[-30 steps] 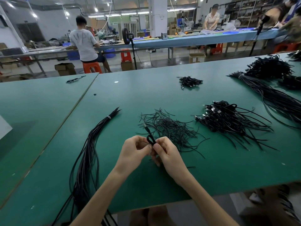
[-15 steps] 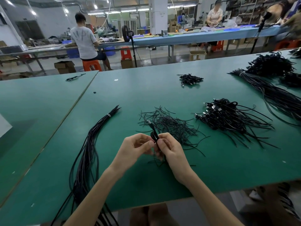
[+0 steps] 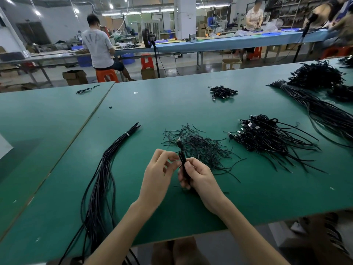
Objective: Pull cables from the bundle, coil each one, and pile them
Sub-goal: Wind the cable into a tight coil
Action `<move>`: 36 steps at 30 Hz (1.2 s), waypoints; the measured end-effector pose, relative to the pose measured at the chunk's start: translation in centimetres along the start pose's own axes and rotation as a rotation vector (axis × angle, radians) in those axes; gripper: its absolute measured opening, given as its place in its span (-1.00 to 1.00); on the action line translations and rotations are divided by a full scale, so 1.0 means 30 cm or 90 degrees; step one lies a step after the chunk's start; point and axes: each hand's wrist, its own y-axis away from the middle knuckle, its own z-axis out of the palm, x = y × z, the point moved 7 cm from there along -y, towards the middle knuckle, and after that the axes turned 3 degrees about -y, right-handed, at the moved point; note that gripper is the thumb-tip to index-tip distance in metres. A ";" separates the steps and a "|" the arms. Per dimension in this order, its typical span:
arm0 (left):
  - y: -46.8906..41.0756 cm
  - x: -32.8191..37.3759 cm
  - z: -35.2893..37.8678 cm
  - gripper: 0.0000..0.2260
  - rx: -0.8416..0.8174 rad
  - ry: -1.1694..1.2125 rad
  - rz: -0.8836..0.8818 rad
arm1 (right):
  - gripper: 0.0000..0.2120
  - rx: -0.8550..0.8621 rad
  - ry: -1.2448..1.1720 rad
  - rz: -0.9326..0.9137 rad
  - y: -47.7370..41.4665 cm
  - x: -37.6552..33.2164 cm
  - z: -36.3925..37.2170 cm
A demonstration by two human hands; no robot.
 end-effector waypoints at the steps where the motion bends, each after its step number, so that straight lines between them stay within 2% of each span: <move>1: 0.010 0.018 -0.011 -0.97 0.019 -0.026 0.051 | -0.80 0.002 -0.003 0.001 -0.001 0.001 0.000; 4: 0.044 0.069 -0.031 -0.90 0.056 -0.172 0.206 | -0.79 0.005 0.003 -0.003 -0.002 -0.002 0.001; 7: 0.060 0.098 -0.041 -0.89 0.070 -0.287 0.285 | -0.78 0.008 0.007 -0.003 0.001 -0.005 0.003; 11: 0.058 0.116 -0.044 -0.85 0.065 -0.325 0.311 | -0.78 0.008 0.015 -0.004 0.006 -0.010 0.005; 14: 0.044 0.118 -0.044 -0.83 0.061 -0.294 0.271 | -0.76 0.004 0.033 -0.012 0.006 -0.015 0.007; 19: 0.025 0.050 -0.013 -0.77 -0.003 -0.093 0.029 | -0.77 0.018 0.043 -0.027 0.003 -0.018 0.002; 24: 0.040 0.011 0.009 -0.78 0.030 0.074 -0.132 | -0.76 0.043 0.036 -0.048 0.005 -0.019 -0.009; 27: 0.060 -0.023 0.050 -0.77 0.006 0.212 -0.261 | -0.80 0.061 0.042 -0.065 0.005 -0.023 -0.022; 30: 0.065 -0.057 0.104 -0.74 -0.103 0.380 -0.418 | -0.83 0.087 0.032 -0.085 0.004 -0.026 -0.042; 34: 0.065 -0.077 0.132 -0.87 -0.296 0.603 -0.640 | -0.91 0.061 0.013 -0.092 0.006 -0.024 -0.039; 36: 0.077 -0.076 0.128 -0.90 -0.365 0.677 -0.708 | -0.93 0.054 0.024 -0.087 0.006 -0.020 -0.036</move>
